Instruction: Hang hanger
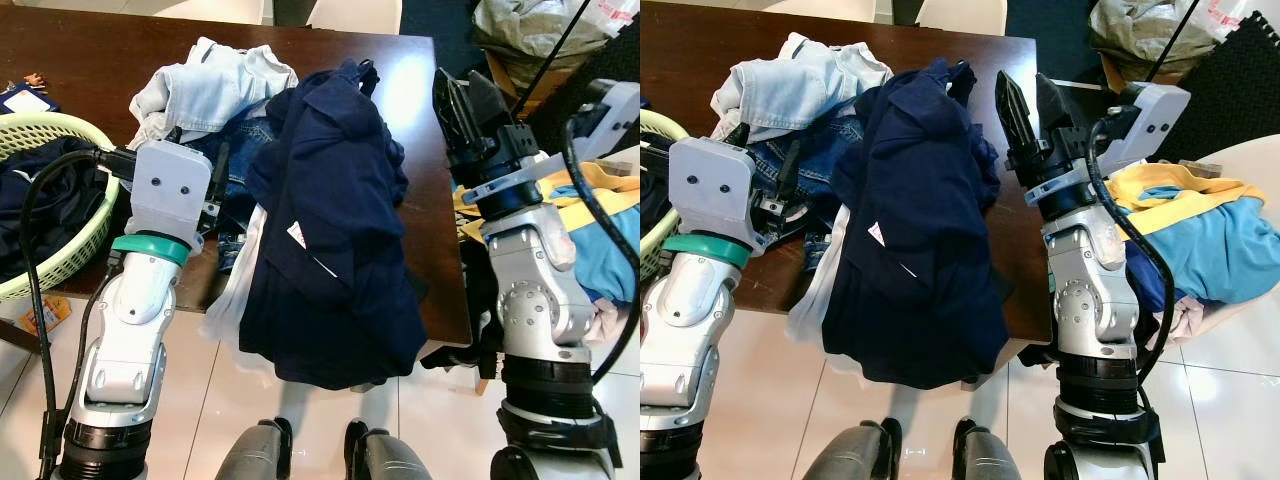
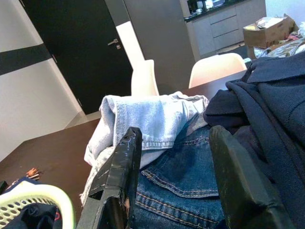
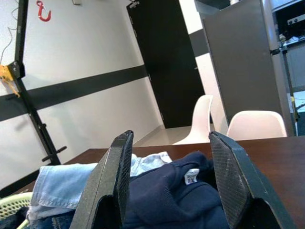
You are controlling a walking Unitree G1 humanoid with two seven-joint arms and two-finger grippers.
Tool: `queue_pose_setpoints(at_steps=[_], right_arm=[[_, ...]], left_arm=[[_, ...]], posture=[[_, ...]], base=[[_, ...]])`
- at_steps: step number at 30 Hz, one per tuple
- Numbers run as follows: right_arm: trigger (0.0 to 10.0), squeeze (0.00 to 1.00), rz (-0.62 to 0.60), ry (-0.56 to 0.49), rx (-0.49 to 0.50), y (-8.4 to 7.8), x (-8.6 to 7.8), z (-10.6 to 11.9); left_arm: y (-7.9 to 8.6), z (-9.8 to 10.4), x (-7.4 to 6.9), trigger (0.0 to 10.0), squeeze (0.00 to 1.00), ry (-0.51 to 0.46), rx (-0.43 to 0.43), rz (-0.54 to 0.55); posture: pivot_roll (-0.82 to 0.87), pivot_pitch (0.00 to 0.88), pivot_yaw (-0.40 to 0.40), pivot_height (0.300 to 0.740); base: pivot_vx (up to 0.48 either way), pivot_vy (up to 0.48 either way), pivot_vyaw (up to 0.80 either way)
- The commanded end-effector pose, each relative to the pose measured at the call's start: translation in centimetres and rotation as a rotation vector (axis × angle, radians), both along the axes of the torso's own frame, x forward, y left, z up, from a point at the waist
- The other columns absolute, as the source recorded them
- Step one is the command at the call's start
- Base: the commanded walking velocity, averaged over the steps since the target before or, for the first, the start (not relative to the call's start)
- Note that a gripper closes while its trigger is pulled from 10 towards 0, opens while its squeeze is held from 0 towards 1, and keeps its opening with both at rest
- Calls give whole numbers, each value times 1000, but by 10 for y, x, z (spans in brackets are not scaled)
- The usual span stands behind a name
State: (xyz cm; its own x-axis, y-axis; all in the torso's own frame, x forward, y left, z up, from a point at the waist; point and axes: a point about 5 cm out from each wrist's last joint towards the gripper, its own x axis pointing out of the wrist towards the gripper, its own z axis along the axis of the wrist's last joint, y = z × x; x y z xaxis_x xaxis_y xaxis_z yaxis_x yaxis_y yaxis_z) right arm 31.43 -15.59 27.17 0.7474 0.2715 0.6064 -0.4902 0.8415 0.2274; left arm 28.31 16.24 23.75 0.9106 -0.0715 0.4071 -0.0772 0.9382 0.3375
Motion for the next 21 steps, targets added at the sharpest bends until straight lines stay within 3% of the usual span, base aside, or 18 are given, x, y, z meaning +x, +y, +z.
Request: queue_pose_setpoints(at_steps=[1,8,21], right_arm=[[10000,0,-24,-5,2,-2,2,1],[10000,0,-55,-8,22,-3,3,1],[10000,0,-61,1,30,-2,2,-2]], left_arm=[[1,-5,1,10000,0,25,-3,4],[1,-4,2,10000,0,26,-4,0],[1,-5,0,10000,0,31,1,-1]], posture=[[52,118,50,740],[51,121,54,740],[57,123,57,740]], base=[[0,0,0],[0,0,0],[-445,0,0]])
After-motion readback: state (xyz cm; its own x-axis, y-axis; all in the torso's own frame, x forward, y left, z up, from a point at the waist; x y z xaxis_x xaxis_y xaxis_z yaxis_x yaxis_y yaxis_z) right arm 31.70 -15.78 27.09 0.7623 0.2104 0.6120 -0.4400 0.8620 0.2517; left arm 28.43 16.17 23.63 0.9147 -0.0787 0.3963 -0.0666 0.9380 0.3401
